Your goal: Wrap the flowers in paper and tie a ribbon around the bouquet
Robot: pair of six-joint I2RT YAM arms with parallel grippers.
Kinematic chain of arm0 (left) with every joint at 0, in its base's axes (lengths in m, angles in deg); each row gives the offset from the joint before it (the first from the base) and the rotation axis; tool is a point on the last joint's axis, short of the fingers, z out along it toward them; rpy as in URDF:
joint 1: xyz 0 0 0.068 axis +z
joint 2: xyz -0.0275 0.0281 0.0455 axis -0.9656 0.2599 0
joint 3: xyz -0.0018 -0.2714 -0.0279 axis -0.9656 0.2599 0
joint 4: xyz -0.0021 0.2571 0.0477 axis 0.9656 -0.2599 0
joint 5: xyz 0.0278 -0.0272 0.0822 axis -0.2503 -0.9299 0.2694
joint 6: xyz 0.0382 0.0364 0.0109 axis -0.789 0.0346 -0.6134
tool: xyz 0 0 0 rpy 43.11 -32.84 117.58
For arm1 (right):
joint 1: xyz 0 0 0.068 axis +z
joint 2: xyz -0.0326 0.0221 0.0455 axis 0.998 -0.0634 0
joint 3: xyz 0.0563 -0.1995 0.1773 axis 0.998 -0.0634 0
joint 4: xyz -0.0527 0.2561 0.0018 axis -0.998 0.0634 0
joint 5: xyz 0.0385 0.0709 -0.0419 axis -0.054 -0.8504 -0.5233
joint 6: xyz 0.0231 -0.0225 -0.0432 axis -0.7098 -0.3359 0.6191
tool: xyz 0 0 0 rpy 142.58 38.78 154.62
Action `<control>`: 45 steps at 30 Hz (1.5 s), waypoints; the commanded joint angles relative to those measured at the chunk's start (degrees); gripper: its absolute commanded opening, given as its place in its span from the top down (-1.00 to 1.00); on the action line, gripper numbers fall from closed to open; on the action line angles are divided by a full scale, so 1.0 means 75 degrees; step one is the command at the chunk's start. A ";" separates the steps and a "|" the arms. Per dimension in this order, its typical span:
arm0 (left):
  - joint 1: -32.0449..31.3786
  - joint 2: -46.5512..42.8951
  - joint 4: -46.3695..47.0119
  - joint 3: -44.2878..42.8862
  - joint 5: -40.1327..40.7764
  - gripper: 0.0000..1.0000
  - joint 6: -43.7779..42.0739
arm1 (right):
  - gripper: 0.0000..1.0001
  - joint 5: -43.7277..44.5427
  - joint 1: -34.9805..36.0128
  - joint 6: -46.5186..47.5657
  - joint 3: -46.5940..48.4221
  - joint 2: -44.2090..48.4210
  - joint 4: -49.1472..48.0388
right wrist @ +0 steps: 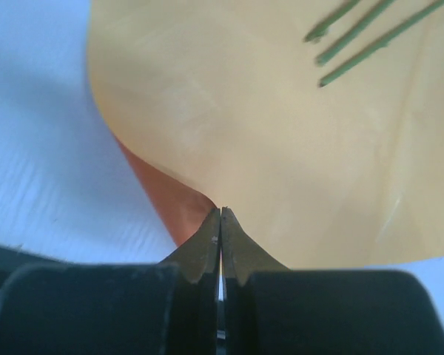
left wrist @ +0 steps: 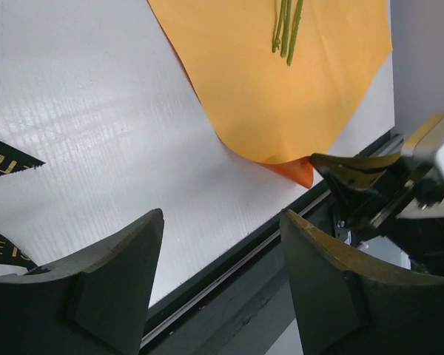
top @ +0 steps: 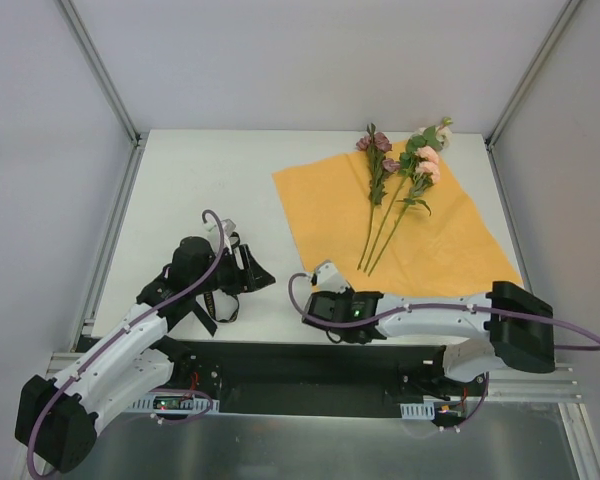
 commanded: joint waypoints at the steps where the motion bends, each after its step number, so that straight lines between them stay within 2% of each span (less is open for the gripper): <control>1: 0.0047 -0.0143 0.0589 0.0120 0.0573 -0.27 0.0345 | 0.99 0.0530 -0.0987 0.0950 0.0003 0.0630 -0.0254; 5: 0.0047 -0.0014 0.1046 0.0390 0.0293 -0.26 0.0661 | 0.99 0.0121 -0.2252 0.2342 0.0202 0.0736 -0.0874; 9: 0.0035 0.0243 0.1479 0.0554 -0.0199 -0.22 0.0790 | 0.99 -0.0522 -0.3598 0.3106 0.0506 0.0748 -0.1262; 12: 0.0035 0.0314 0.1586 0.0637 -0.0410 -0.22 0.0791 | 0.99 -0.0828 -0.4267 0.3563 0.0822 0.0574 -0.1485; 17: 0.0035 0.0478 0.1703 0.0648 -0.0669 -0.23 0.0697 | 0.99 -0.1474 -0.4516 0.4771 0.1443 -0.0059 -0.1859; 21: 0.0035 0.0689 0.1820 0.0613 -0.0844 -0.23 0.0720 | 0.99 -0.1638 -0.4867 0.5357 0.2519 -0.0984 -0.1638; 31: 0.0035 0.0818 0.1891 0.0531 -0.1032 -0.22 0.0732 | 0.99 -0.2294 -0.5442 0.6202 0.3565 -0.2017 -0.1532; 45: 0.0024 0.1310 0.2218 0.0379 -0.1360 -0.19 0.0861 | 0.99 -0.2868 -0.6262 0.6682 0.4537 -0.2989 -0.1673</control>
